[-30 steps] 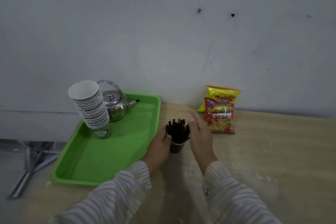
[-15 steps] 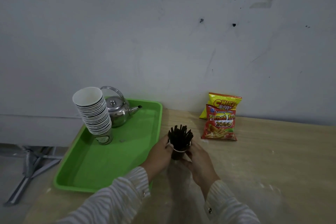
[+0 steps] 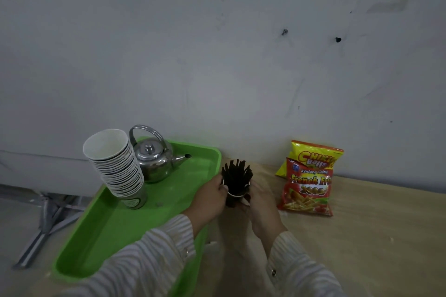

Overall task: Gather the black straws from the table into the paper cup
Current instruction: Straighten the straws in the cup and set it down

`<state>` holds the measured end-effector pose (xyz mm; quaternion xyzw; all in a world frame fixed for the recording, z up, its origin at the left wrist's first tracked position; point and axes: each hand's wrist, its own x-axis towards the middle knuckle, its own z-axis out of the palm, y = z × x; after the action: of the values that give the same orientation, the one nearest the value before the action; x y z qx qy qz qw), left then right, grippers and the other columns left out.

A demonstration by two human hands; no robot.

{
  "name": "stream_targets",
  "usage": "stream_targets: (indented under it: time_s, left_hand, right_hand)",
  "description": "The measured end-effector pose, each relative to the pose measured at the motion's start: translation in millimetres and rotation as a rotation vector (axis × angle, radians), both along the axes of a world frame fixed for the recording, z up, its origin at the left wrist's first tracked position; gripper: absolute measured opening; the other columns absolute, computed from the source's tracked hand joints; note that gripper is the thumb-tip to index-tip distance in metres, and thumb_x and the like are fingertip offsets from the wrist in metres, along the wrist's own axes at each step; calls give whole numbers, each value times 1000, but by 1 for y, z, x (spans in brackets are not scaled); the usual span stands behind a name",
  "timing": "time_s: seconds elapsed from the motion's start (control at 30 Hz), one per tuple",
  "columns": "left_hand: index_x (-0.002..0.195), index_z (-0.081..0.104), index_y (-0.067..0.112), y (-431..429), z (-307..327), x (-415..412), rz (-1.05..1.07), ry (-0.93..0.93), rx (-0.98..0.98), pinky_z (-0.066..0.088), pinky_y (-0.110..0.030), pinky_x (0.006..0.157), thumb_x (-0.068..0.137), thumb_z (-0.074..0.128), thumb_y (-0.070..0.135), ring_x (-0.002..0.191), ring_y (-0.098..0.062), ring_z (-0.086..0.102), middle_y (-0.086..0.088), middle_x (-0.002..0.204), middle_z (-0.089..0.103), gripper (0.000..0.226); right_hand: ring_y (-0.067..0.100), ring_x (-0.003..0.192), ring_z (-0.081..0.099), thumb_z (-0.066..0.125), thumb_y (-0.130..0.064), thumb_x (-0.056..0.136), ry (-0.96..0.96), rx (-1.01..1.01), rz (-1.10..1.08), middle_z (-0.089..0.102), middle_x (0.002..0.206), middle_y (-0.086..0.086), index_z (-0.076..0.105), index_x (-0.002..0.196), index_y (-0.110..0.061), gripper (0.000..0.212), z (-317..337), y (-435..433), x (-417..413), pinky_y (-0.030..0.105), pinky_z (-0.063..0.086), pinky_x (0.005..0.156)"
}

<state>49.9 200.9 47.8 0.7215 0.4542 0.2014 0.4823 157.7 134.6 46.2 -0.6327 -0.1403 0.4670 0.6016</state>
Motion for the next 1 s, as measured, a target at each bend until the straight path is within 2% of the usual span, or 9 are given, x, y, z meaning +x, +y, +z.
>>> stream_targets:
  time_s: [0.07, 0.23, 0.37, 0.43, 0.57, 0.7, 0.77, 0.87, 1.0]
  left_hand:
    - [122, 52, 17, 14, 1, 7, 11, 28, 8, 40, -24, 79, 91, 43, 9, 102, -23, 57, -12, 117, 64, 33]
    - [122, 52, 15, 44, 5, 21, 32, 96, 49, 47, -39, 92, 91, 43, 10, 107, -30, 57, -15, 119, 63, 33]
    - [119, 54, 15, 57, 5, 30, 90, 120, 87, 47, -33, 84, 89, 44, 9, 103, -32, 58, -17, 115, 65, 32]
    - [119, 54, 15, 59, 4, 33, 122, 127, 88, 45, -32, 81, 90, 44, 9, 100, -33, 59, -19, 112, 65, 31]
    - [115, 55, 15, 60, 2, 34, 157, 101, 49, 47, -36, 78, 90, 43, 10, 92, -34, 60, -20, 105, 67, 28]
    - [115, 54, 13, 56, 5, 32, 178, 42, -7, 49, -42, 81, 90, 42, 9, 93, -36, 60, -22, 105, 66, 28]
    - [123, 49, 12, 52, 7, 30, 195, 21, -38, 48, -44, 83, 91, 42, 9, 96, -37, 59, -23, 110, 64, 33]
    - [135, 36, 5, 42, 11, 25, 212, 34, -76, 45, -41, 92, 92, 41, 7, 106, -31, 55, -19, 119, 57, 43]
    - [140, 26, 8, 24, 16, 12, 165, 100, -83, 43, -38, 97, 92, 43, 7, 120, -33, 49, -16, 144, 41, 52]
  right_hand:
    - [12, 62, 68, 51, -11, 90, 11, -5, -6, 69, 68, -7, 65, 72, -23, 26, -3, 16, 8, 32, 55, 58]
    - [19, 79, 68, 48, -14, 89, -2, -8, 28, 71, 82, 1, 71, 75, -25, 29, -9, 52, 20, 45, 55, 78]
    - [24, 94, 67, 46, -15, 88, -30, -13, 35, 73, 99, 8, 73, 95, -24, 29, -9, 71, 27, 41, 56, 78]
    - [24, 96, 66, 46, -14, 87, -65, -20, 27, 72, 101, 9, 73, 92, -23, 29, -8, 75, 29, 44, 54, 82]
    - [35, 101, 63, 44, -6, 87, -91, -3, 22, 69, 103, 19, 71, 94, -12, 29, -8, 78, 30, 52, 50, 88]
    - [32, 101, 63, 44, -7, 89, -55, 3, 3, 69, 106, 14, 69, 104, -15, 30, -6, 77, 28, 51, 50, 91]
    - [26, 99, 63, 43, -11, 92, -46, 19, -15, 67, 104, 10, 65, 111, -14, 29, -5, 73, 26, 45, 53, 87]
    - [24, 92, 62, 43, -20, 94, -103, 11, -45, 65, 98, 10, 65, 105, -12, 26, -2, 61, 25, 36, 55, 73]
    - [20, 91, 53, 46, -22, 93, -268, -72, 32, 58, 101, 6, 59, 97, -19, 14, 6, 40, 26, 45, 48, 92]
